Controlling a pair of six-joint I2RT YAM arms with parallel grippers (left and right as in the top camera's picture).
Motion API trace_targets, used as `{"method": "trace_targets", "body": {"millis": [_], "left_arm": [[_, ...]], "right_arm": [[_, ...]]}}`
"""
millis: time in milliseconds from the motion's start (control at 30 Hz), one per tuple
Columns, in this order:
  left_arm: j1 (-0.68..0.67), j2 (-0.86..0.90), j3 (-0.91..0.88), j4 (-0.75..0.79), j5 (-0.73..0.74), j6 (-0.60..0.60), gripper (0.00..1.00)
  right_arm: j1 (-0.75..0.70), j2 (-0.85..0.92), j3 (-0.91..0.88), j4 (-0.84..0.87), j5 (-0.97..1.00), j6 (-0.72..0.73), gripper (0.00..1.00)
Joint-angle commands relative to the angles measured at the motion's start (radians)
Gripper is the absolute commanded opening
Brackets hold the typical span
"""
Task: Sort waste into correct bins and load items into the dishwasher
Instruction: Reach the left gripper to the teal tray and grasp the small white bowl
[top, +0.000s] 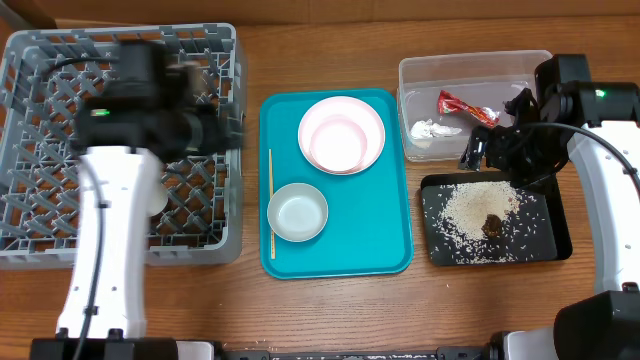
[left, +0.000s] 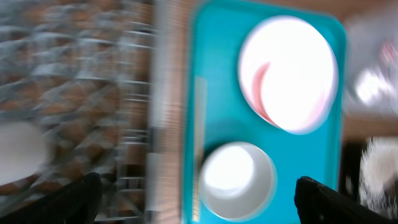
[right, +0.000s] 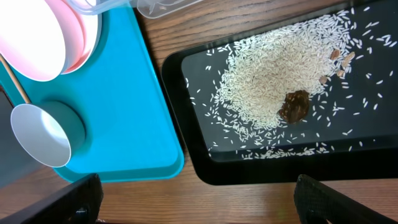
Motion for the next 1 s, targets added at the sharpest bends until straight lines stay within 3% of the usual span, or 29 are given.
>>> {"method": "trace_targets", "body": {"millis": [0, 200, 433, 533, 600, 767, 800, 967], "left_arm": [[-0.155, -0.004, -0.037, 0.018, -0.046, -0.016, 1.0], [-0.393, 0.057, -0.137, 0.079, -0.094, -0.016, 1.0], [-0.539, 0.239, -0.195, 0.099, -0.133, -0.041, 1.0], [-0.565, 0.328, -0.195, 0.1, -0.132, -0.041, 0.91], [-0.572, 0.378, -0.195, 0.096, -0.132, -0.041, 0.75], [-0.571, 0.451, -0.195, 0.084, -0.132, -0.041, 0.13], [-0.571, 0.451, -0.195, 0.085, -0.135, -0.041, 0.04], [-0.571, 0.411, -0.163, 0.044, -0.199, -0.09, 0.04]], "right_arm": [[0.003, -0.029, 0.009, 0.006, -0.005, 0.001, 1.0], [0.003, -0.029, 0.009, 0.006, -0.004, 0.0, 1.0], [0.003, -0.029, 0.009, 0.006, -0.004, 0.0, 1.0], [0.003, -0.029, 0.009, 0.005, -0.004, 0.0, 1.0], [0.003, -0.029, 0.009, 0.005, -0.004, 0.0, 1.0], [0.003, -0.029, 0.009, 0.005, -0.004, 0.0, 1.0], [0.003, -0.029, 0.009, 0.005, -0.004, 0.0, 1.0], [0.003, -0.029, 0.009, 0.005, -0.004, 0.0, 1.0]]}}
